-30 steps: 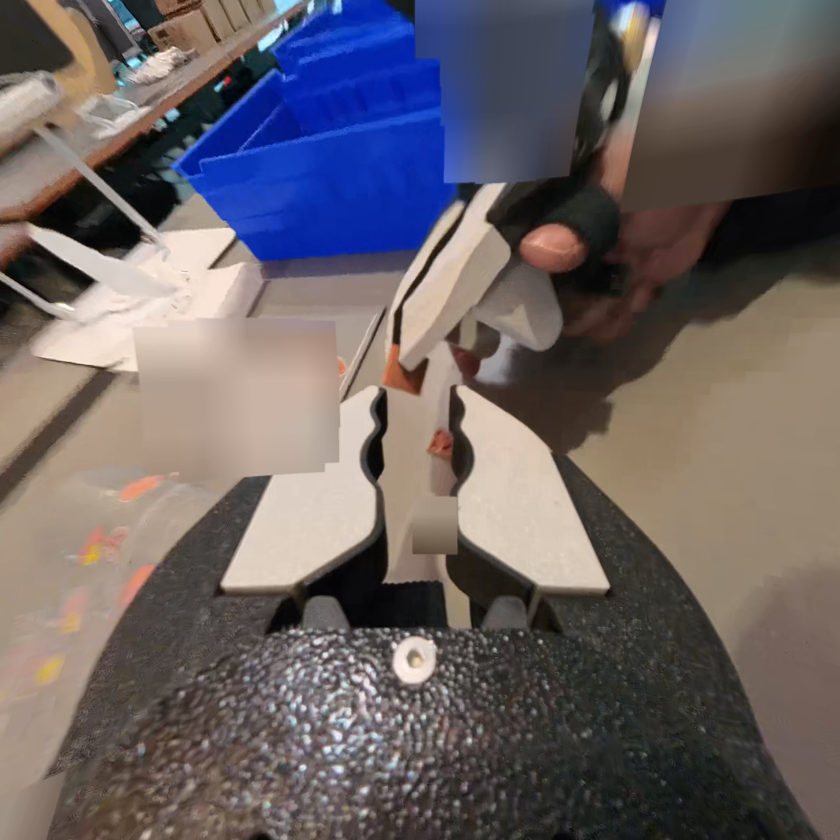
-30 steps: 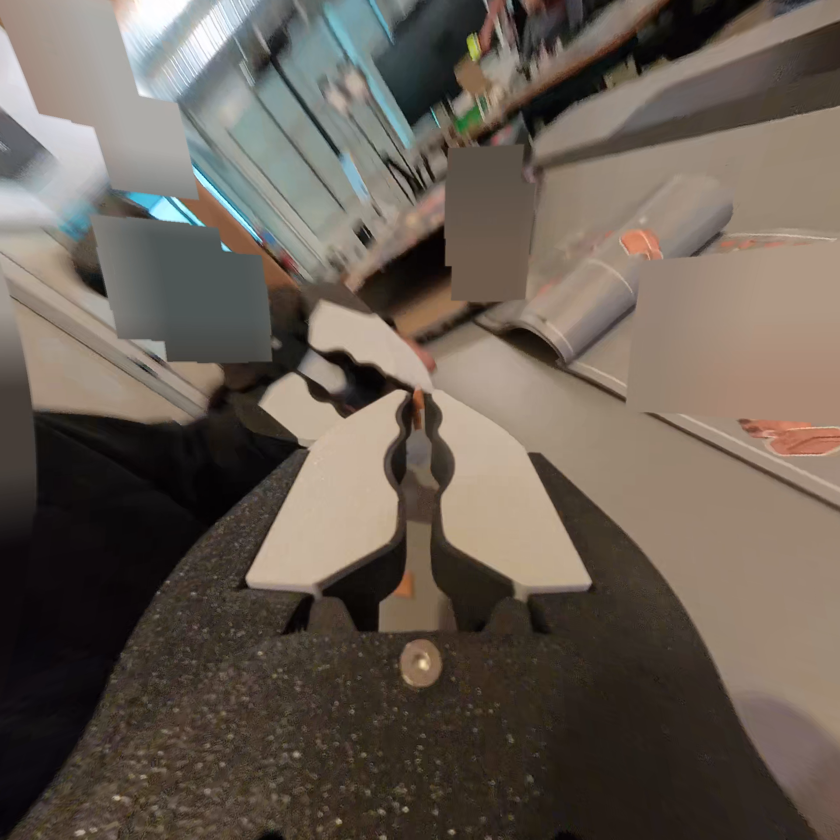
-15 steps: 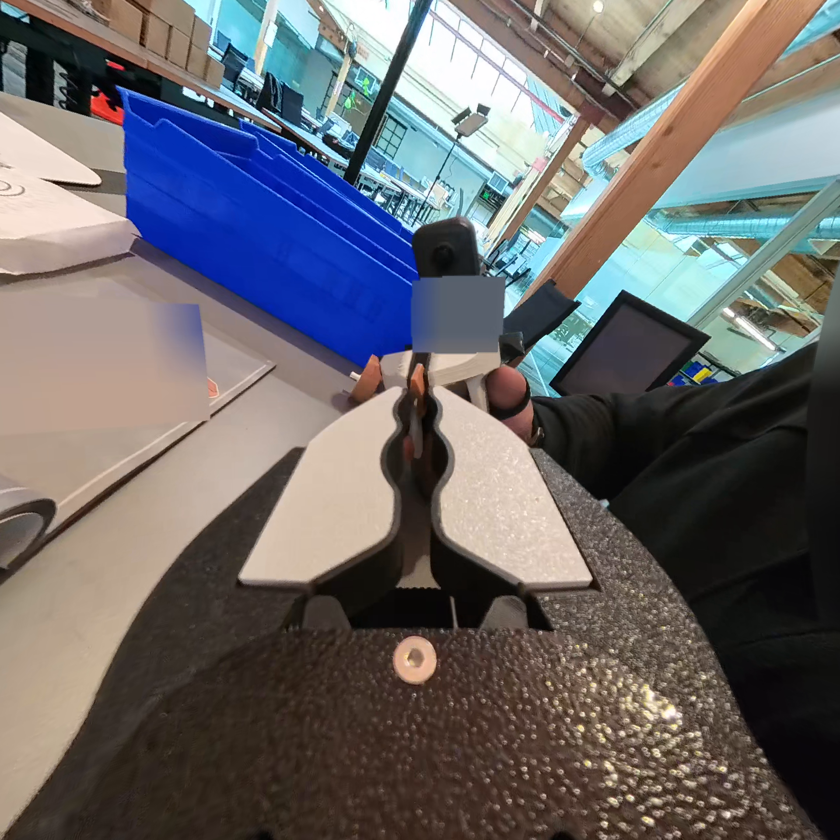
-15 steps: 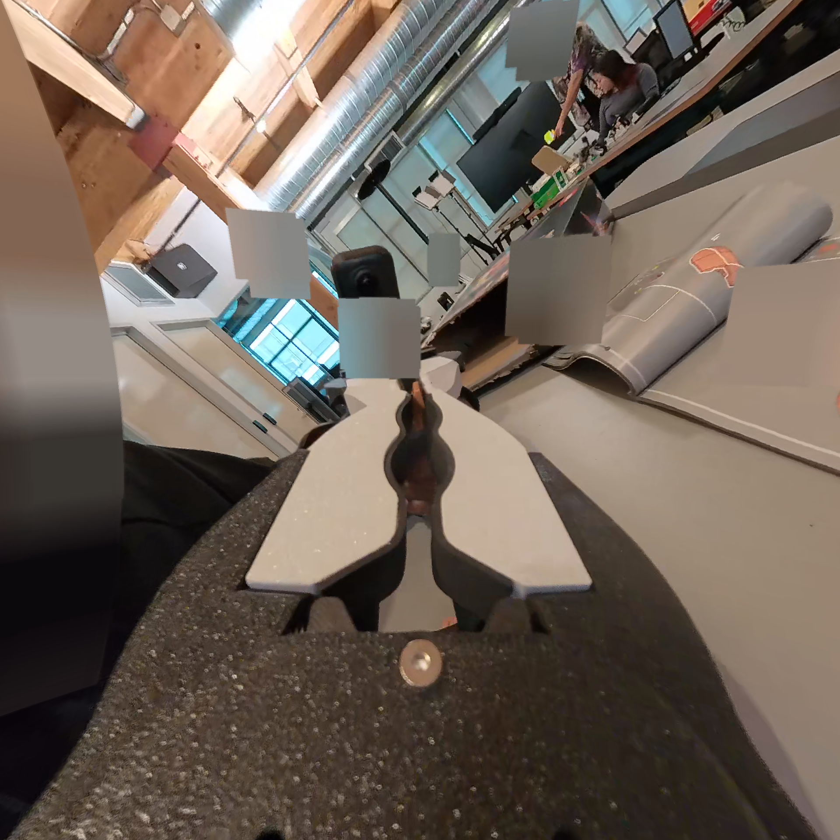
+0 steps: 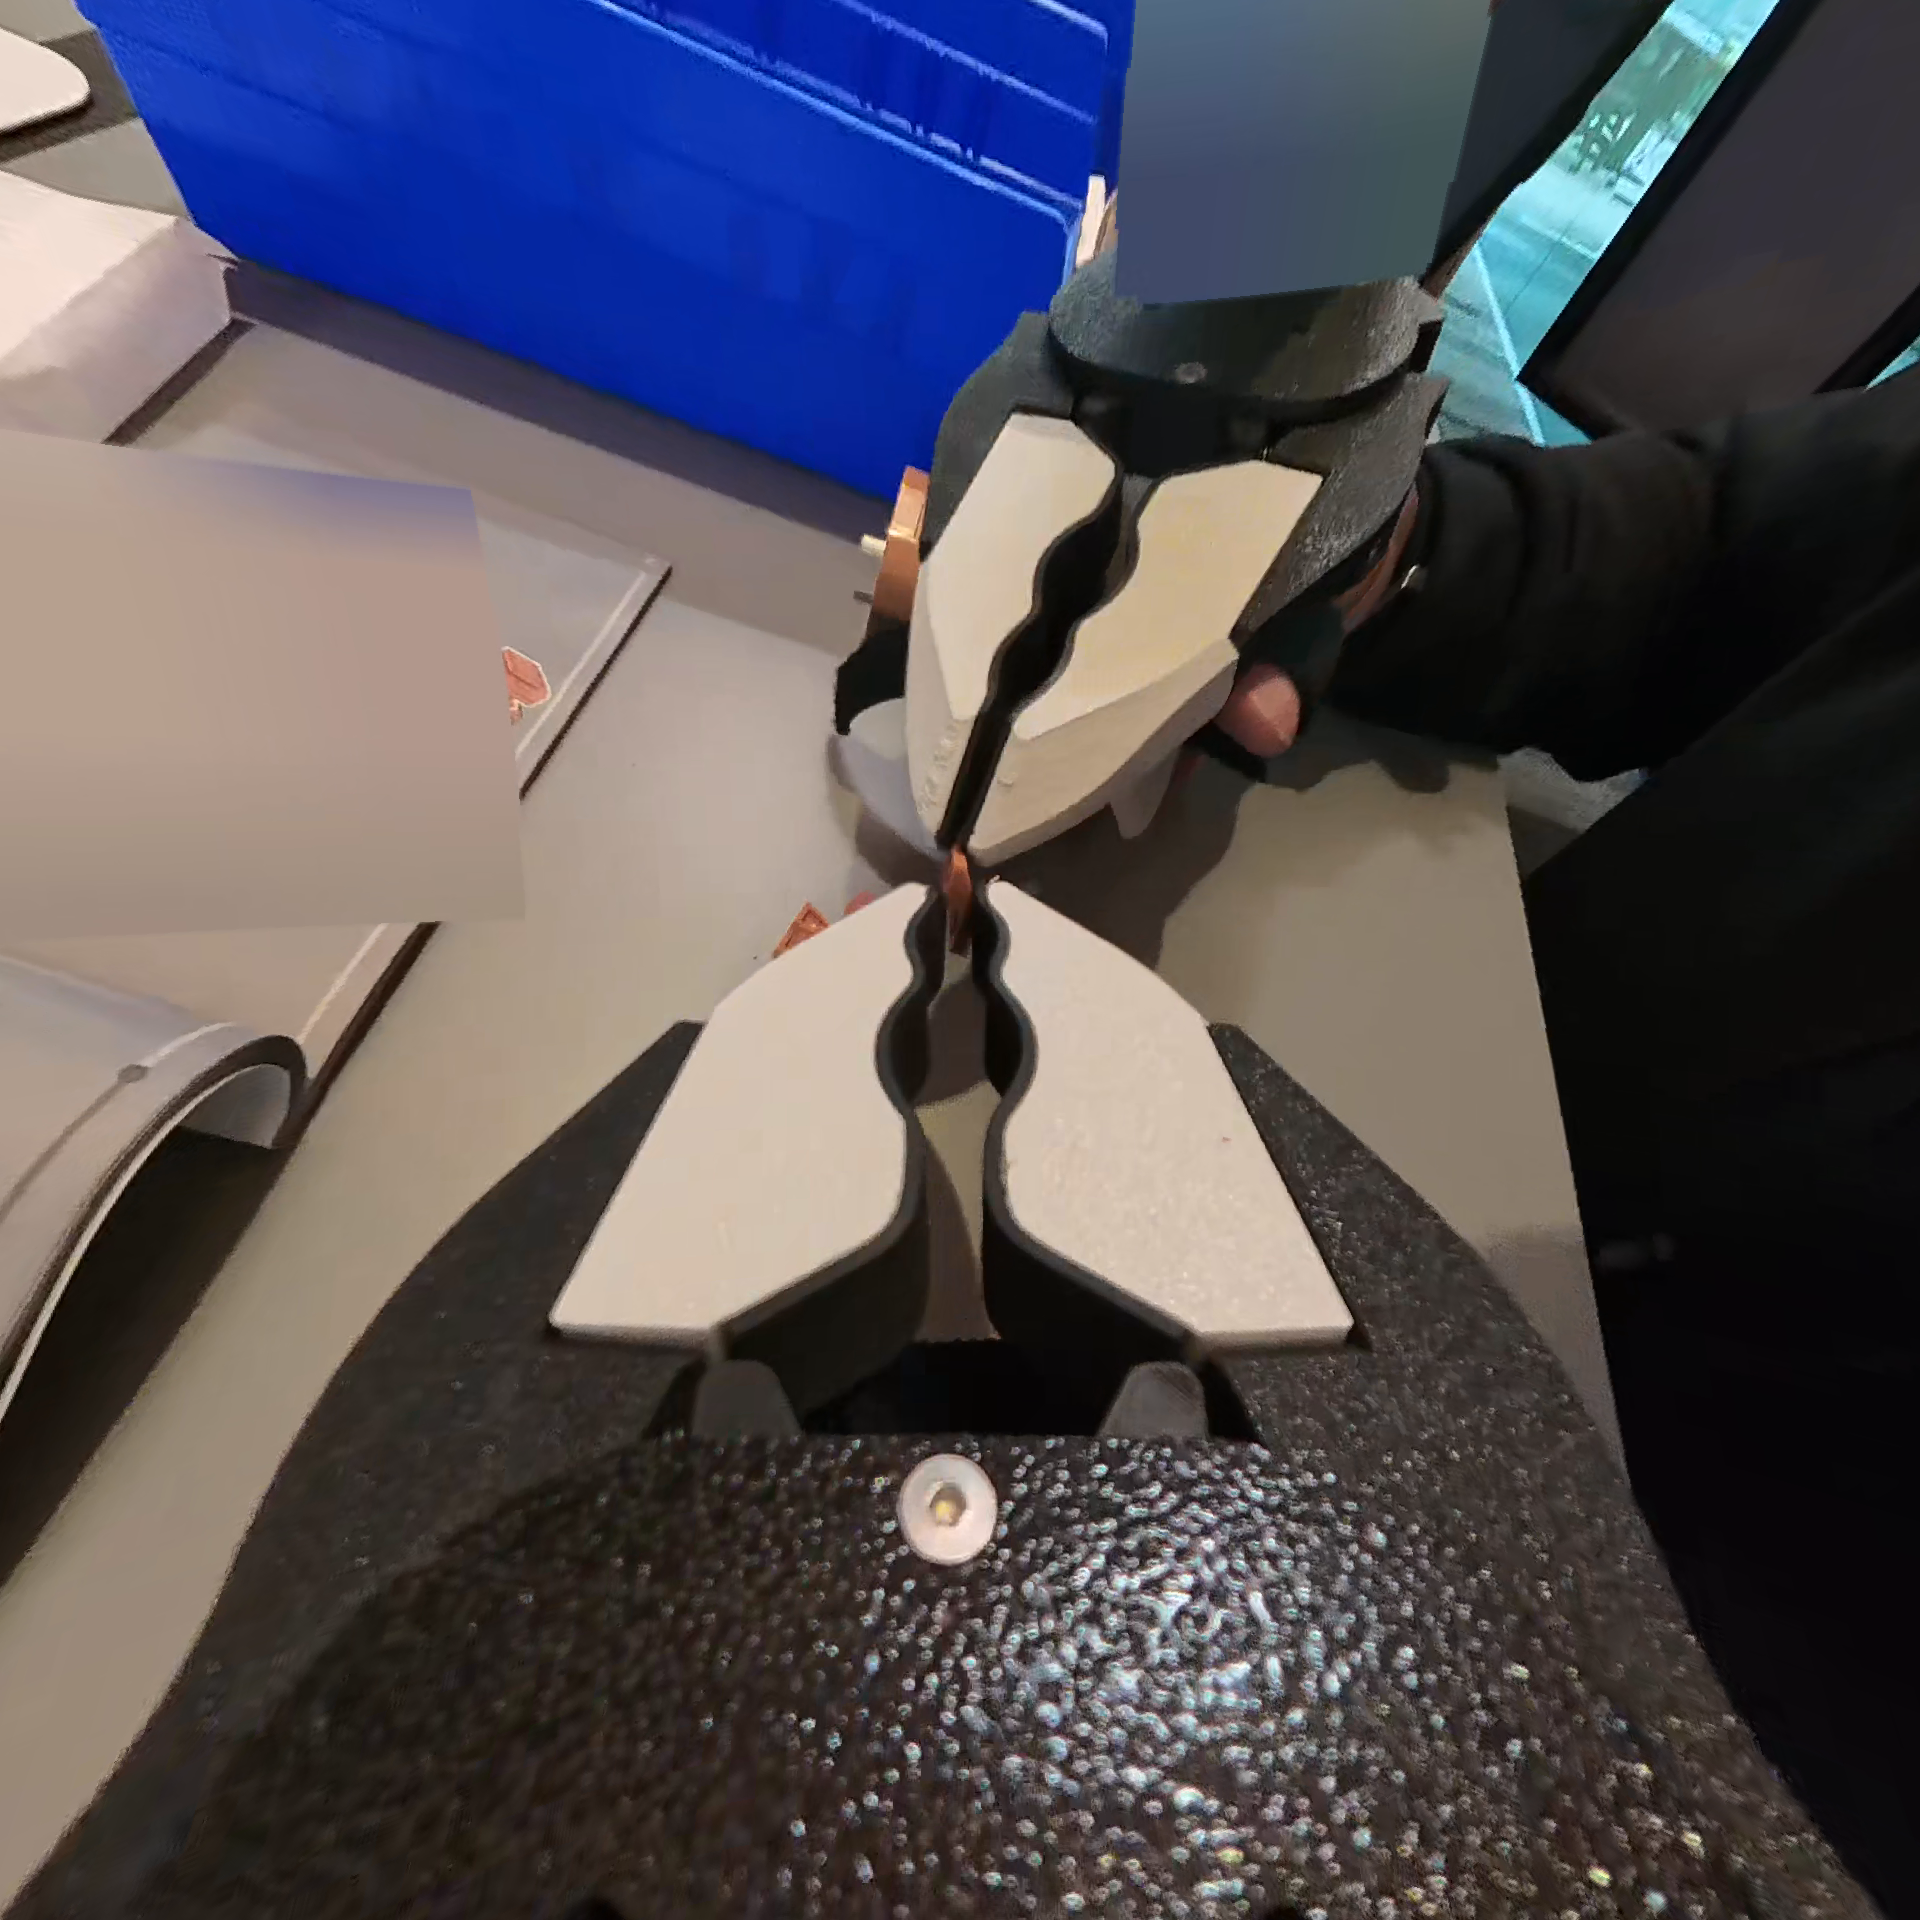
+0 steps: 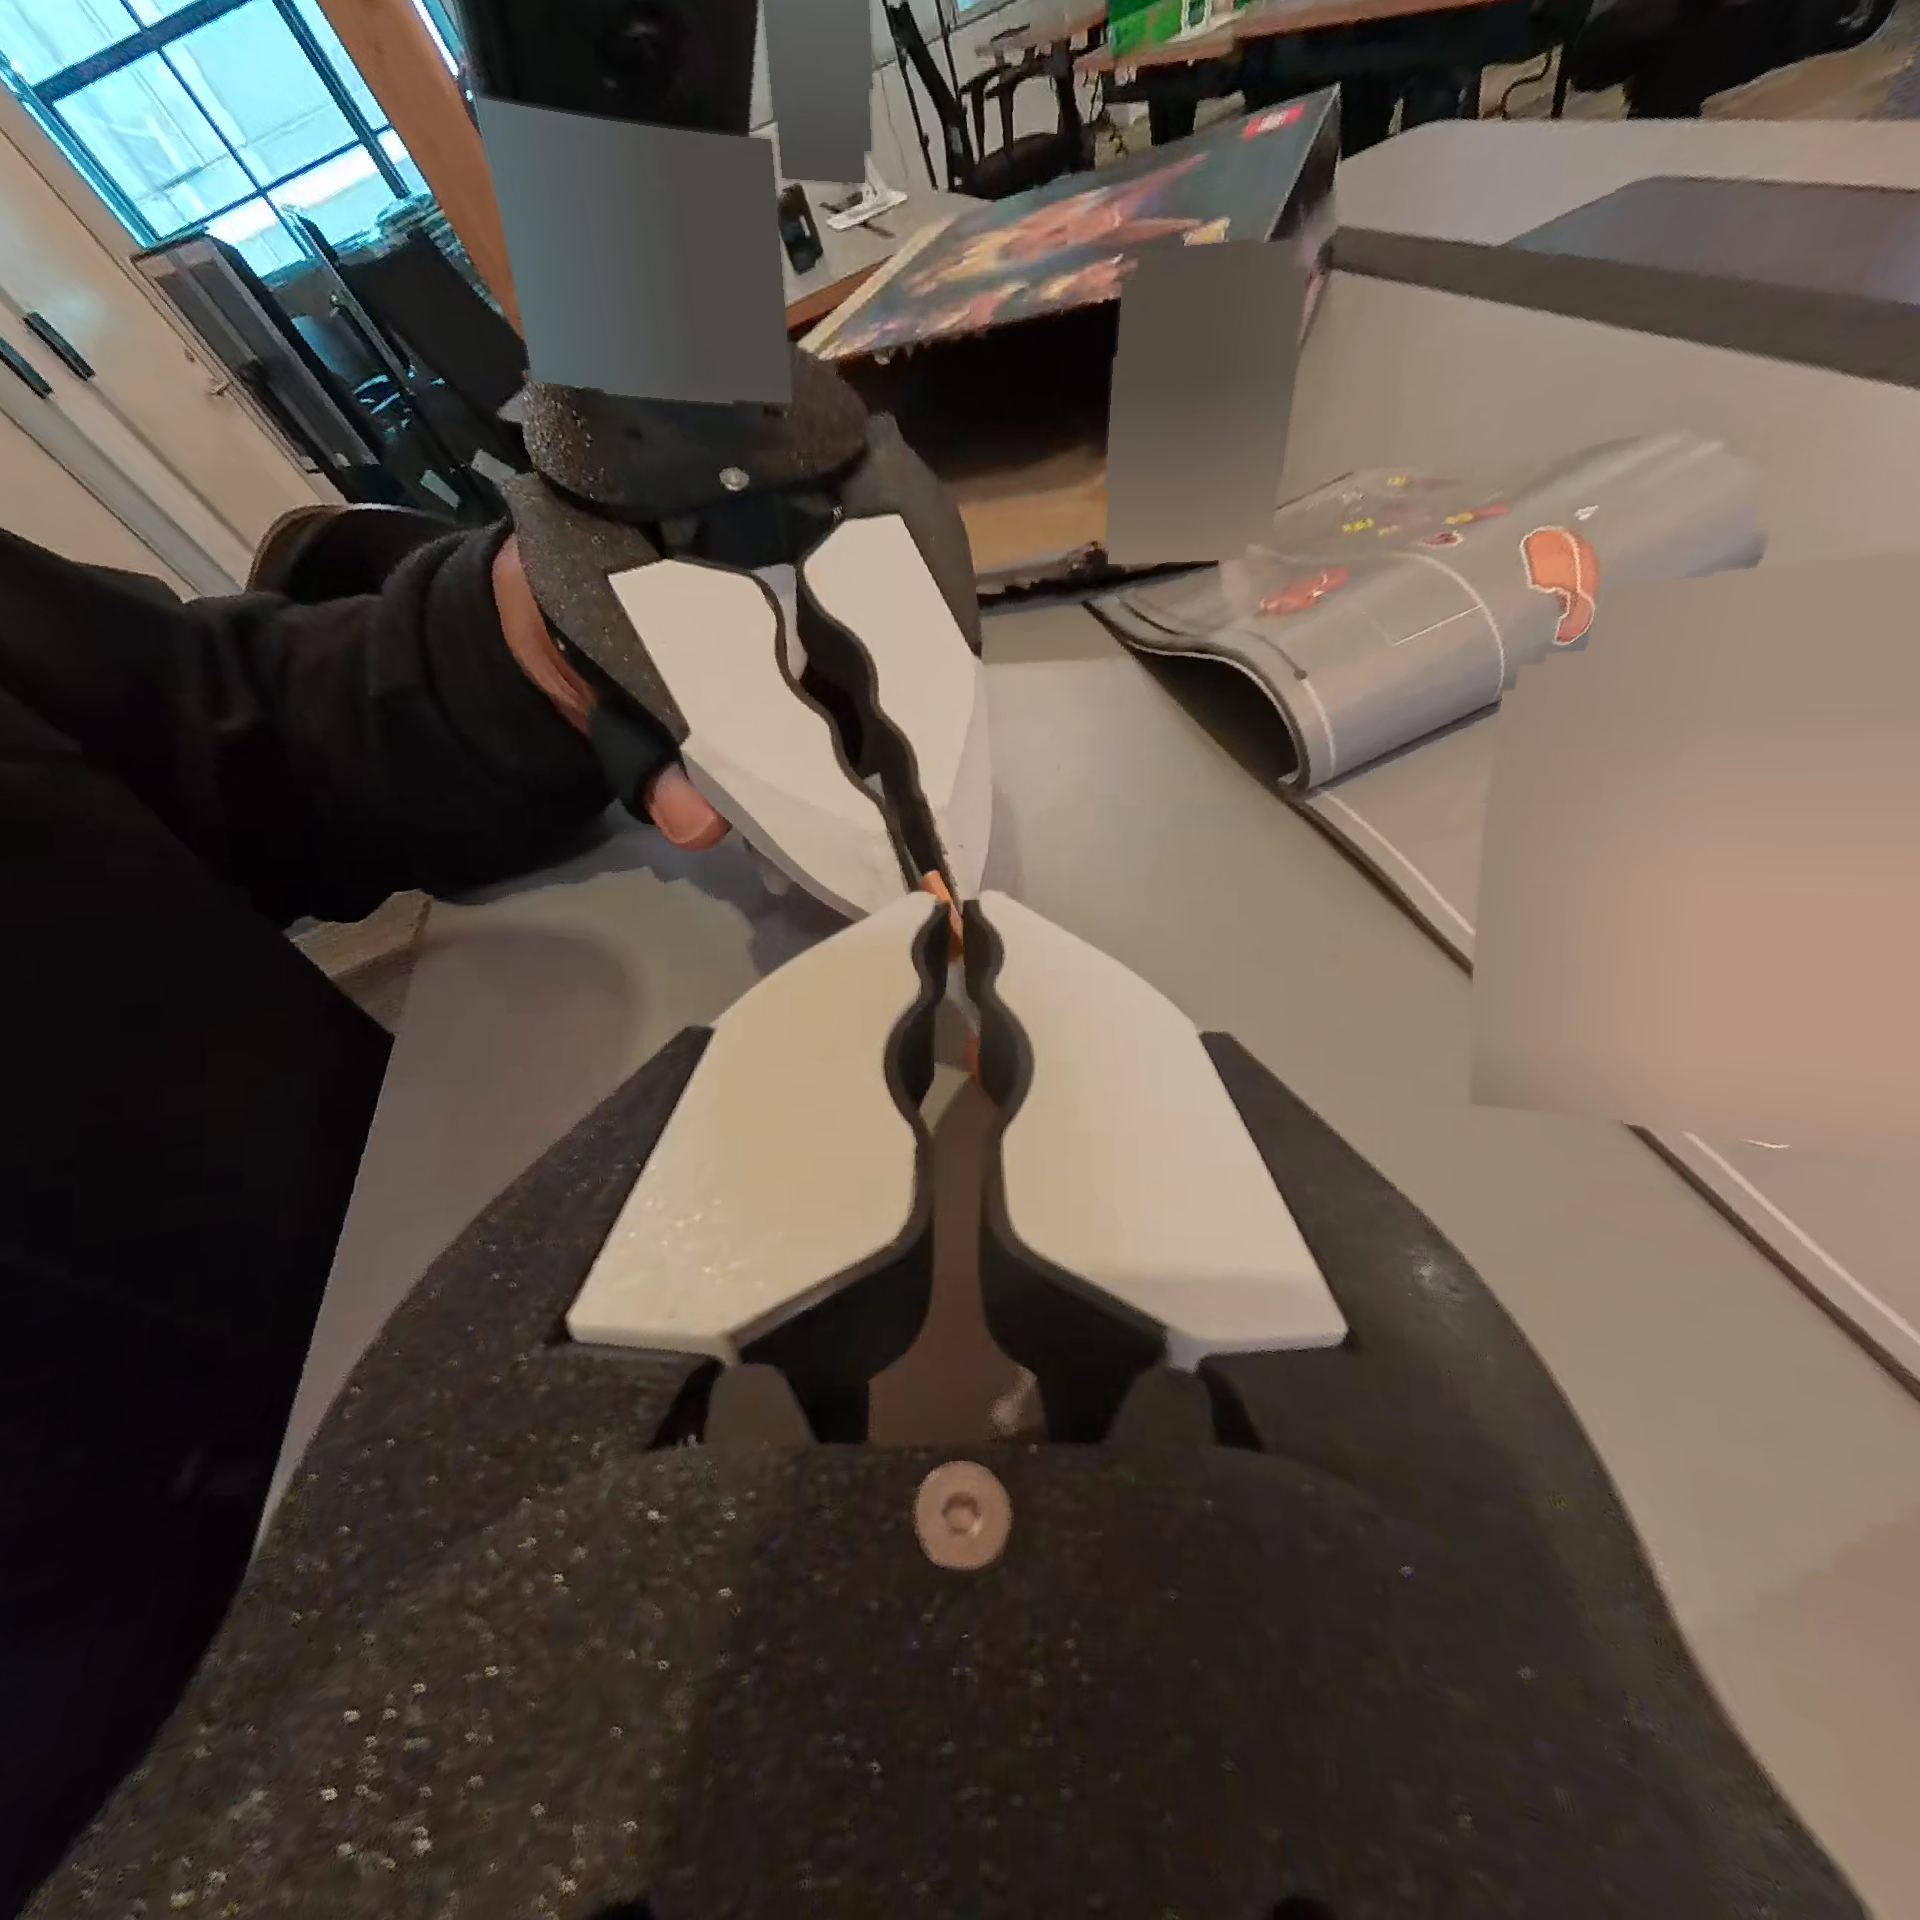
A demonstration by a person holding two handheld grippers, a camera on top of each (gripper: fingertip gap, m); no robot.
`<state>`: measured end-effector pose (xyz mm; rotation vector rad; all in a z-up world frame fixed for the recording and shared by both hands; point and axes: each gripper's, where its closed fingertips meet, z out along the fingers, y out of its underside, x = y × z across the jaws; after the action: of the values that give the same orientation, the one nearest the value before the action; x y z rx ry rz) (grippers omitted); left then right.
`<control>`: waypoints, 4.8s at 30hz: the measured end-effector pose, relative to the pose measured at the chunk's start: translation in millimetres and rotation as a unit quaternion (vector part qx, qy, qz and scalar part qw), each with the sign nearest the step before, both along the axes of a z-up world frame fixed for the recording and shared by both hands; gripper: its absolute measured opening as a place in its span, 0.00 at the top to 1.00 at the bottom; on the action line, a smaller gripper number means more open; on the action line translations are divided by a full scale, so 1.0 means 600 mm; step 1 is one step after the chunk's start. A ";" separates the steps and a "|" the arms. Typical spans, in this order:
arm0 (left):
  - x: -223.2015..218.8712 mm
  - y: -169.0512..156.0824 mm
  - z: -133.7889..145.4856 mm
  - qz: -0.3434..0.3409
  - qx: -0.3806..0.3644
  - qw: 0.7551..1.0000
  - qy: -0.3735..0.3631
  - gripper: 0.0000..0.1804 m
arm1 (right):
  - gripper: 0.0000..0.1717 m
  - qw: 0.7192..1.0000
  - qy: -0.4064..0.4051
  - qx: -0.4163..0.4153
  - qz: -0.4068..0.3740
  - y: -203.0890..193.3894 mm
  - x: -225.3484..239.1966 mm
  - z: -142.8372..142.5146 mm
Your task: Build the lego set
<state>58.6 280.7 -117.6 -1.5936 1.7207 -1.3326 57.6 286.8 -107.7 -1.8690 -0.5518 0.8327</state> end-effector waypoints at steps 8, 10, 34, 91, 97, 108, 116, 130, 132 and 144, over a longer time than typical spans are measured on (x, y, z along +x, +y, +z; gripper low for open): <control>-0.004 -0.006 -0.004 -0.016 -0.009 1.000 0.010 0.98 | 0.99 0.999 -0.001 -0.021 0.024 -0.010 -0.004 -0.008; -0.005 -0.010 -0.006 -0.023 -0.024 0.999 0.015 0.98 | 0.99 0.999 -0.013 -0.014 0.032 -0.013 -0.006 -0.009; -0.026 -0.053 0.004 -0.114 -0.056 0.992 0.014 0.98 | 0.98 0.991 0.041 -0.046 0.120 -0.053 -0.026 0.006; -0.032 0.010 -0.105 -0.318 0.219 0.922 0.038 0.89 | 0.98 0.988 0.070 -0.084 0.113 -0.044 0.007 -0.005; -0.028 0.016 -0.104 -0.312 0.219 0.924 0.036 0.87 | 0.98 0.987 0.072 -0.086 0.113 -0.043 0.006 -0.006; -0.025 0.012 -0.109 -0.286 0.204 0.934 0.066 0.91 | 0.98 0.988 0.075 -0.087 0.105 -0.039 0.007 -0.007; -0.009 0.042 -0.084 -0.078 0.277 0.958 0.010 0.92 | 0.98 0.986 0.107 -0.122 0.038 -0.010 0.024 -0.015; -0.001 0.027 -0.031 0.018 0.378 0.919 -0.109 0.92 | 0.98 0.970 0.183 -0.155 0.031 0.003 0.021 -0.004; 0.000 0.023 -0.024 0.023 0.384 0.915 -0.123 0.92 | 0.98 0.970 0.184 -0.156 0.032 0.003 0.021 -0.004; 0.003 0.022 -0.010 0.040 0.400 0.903 -0.149 0.92 | 0.99 0.970 0.181 -0.159 0.024 0.005 0.022 -0.007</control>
<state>60.4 294.0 -123.9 -0.9152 1.6607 -0.6273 70.9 289.6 -112.1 -1.9278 -0.2426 1.3240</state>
